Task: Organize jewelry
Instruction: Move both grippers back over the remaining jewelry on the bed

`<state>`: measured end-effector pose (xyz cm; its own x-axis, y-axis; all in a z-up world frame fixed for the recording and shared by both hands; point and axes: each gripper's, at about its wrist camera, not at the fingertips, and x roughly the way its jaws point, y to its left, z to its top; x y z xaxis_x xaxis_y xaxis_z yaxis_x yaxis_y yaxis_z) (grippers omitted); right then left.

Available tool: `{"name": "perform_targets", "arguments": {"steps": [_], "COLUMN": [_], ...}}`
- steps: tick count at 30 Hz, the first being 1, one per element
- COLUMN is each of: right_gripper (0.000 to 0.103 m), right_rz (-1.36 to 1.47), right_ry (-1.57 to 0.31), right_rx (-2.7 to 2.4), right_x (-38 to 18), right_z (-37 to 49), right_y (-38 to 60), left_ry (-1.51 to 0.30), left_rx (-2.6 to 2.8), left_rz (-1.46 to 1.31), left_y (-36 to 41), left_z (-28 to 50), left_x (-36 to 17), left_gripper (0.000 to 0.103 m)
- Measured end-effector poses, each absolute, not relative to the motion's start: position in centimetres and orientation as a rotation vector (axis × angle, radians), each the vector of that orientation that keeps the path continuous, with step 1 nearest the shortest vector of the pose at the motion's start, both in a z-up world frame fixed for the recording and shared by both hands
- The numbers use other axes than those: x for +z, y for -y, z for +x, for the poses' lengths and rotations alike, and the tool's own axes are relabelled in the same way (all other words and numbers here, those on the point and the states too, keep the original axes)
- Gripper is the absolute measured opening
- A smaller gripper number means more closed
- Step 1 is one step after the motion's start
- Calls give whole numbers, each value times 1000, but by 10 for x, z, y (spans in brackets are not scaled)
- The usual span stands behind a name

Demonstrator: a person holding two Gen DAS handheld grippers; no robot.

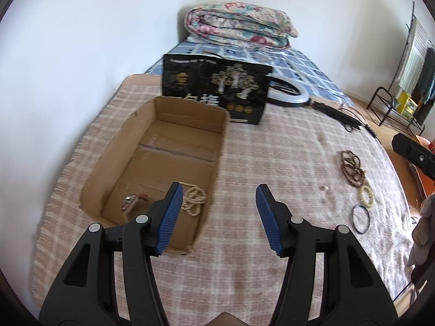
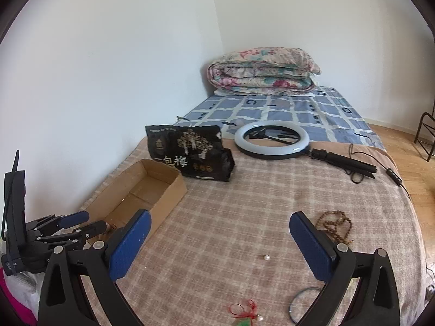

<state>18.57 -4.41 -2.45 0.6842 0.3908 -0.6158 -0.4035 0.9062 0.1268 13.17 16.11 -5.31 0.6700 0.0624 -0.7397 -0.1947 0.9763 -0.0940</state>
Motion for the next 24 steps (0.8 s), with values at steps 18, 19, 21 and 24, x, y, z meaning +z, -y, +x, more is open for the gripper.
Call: {"name": "perform_targets", "arguments": {"steps": [18,19,21,24], "right_gripper": [103,103,103,103], "right_rz": [93,94,102,119], "right_ry": [-736,-739,-747,-761], "right_rx": [210,205,198,188], "right_x": [-33,-34,-37,-42], "right_z": [195,196,198,201], "right_y": [191,196,204,215], "left_ry": [-849,-852,-859,-867], "left_rx": [-64,-70,-81,-104], "left_rz": [-90,-87,-84,-83], "left_y": [-63,-60,-55,-47], "left_z": [134,134,134,134], "left_x": [-65,-67,-70,-74], "left_gripper": [57,57,57,57]}}
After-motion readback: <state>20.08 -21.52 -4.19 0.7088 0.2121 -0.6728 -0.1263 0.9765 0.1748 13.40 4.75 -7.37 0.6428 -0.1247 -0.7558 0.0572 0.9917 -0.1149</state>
